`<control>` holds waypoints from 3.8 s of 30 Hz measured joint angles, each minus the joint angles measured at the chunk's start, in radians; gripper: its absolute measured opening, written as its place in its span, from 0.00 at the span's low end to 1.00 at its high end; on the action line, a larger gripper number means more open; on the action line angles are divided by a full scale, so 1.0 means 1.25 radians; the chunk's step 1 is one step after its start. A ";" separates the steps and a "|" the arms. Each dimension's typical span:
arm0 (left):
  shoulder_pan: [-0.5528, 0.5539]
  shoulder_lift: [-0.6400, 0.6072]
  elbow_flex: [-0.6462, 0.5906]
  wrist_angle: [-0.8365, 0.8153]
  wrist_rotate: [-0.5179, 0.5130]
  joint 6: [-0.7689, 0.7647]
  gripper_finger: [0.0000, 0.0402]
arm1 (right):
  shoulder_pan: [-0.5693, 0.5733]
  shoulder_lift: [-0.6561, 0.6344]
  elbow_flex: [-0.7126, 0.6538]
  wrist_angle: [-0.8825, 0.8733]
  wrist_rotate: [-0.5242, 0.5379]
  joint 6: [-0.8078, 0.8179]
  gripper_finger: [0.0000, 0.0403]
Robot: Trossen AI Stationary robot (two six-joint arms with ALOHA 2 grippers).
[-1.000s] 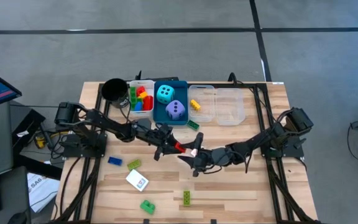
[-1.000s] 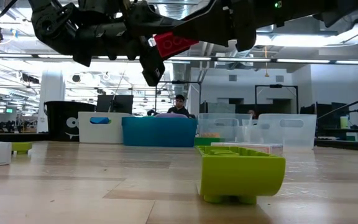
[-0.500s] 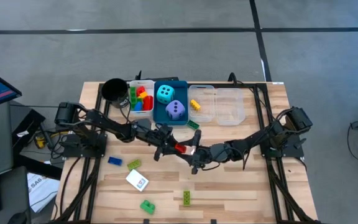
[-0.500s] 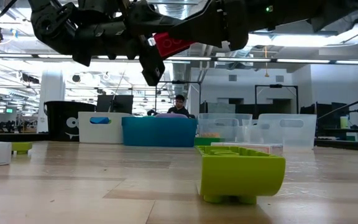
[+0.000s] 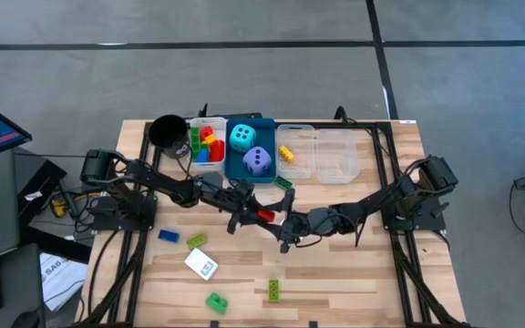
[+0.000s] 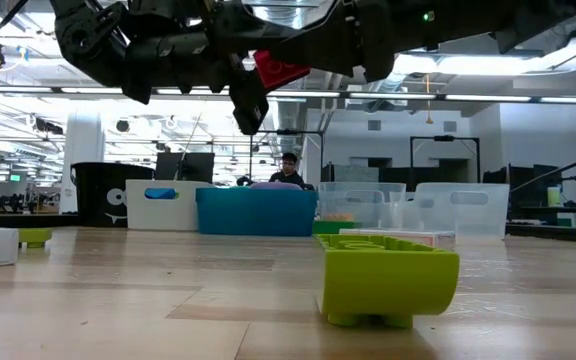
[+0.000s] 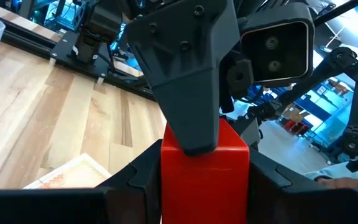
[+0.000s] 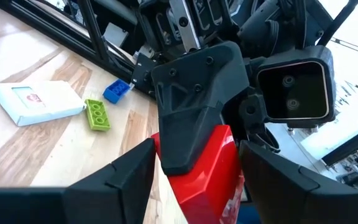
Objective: Pick & Place Toys
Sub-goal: Put the small red game piece into the left transparent bin
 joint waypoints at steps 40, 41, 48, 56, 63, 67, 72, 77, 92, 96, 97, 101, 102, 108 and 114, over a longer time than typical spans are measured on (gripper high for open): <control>-0.001 0.000 0.003 0.008 -0.012 0.000 0.35 | -0.003 0.001 -0.001 0.022 -0.032 -0.024 0.56; -0.001 0.000 0.003 0.008 -0.011 0.000 0.35 | -0.003 0.001 -0.001 0.022 -0.032 -0.025 0.56; -0.001 0.000 0.003 0.006 -0.006 -0.002 0.34 | -0.003 0.001 -0.001 0.022 -0.032 -0.028 0.51; -0.001 0.000 0.003 0.002 0.000 -0.005 0.35 | -0.002 0.001 -0.001 0.021 -0.033 -0.029 0.46; -0.001 0.000 0.003 -0.004 -0.007 -0.001 0.39 | -0.002 0.001 -0.001 0.022 -0.030 -0.021 0.46; 0.000 0.000 0.003 -0.005 -0.013 0.004 0.41 | -0.002 0.001 -0.001 0.022 -0.030 -0.013 0.45; 0.002 0.000 0.004 0.006 -0.016 0.013 0.45 | -0.003 0.001 0.001 0.026 -0.029 -0.012 0.43; 0.019 0.000 0.004 0.002 -0.004 0.006 0.53 | -0.004 0.001 0.001 0.026 -0.026 0.003 0.43; 0.080 -0.163 -0.033 -0.207 0.094 0.043 0.70 | -0.001 0.001 0.000 0.017 0.016 -0.004 0.44; 0.108 -0.273 -0.061 -0.325 0.097 0.083 0.70 | -0.001 0.001 0.000 0.017 0.052 -0.004 0.44; 0.116 -0.300 -0.070 -0.347 0.097 0.091 0.70 | -0.001 0.001 0.000 0.017 0.073 -0.004 0.44; 0.143 -0.411 -0.121 -0.422 0.051 0.107 0.70 | -0.001 0.001 -0.001 0.004 0.179 0.007 0.44; 0.147 -0.433 -0.134 -0.422 0.032 0.107 0.70 | -0.001 0.001 -0.001 -0.003 0.206 0.022 0.44; 0.157 -0.545 -0.233 -0.420 -0.106 0.108 0.70 | -0.029 -0.006 -0.002 -0.049 0.360 0.137 0.46; 0.157 -0.588 -0.301 -0.420 -0.213 0.102 0.70 | -0.096 -0.046 -0.002 -0.212 0.475 0.283 0.45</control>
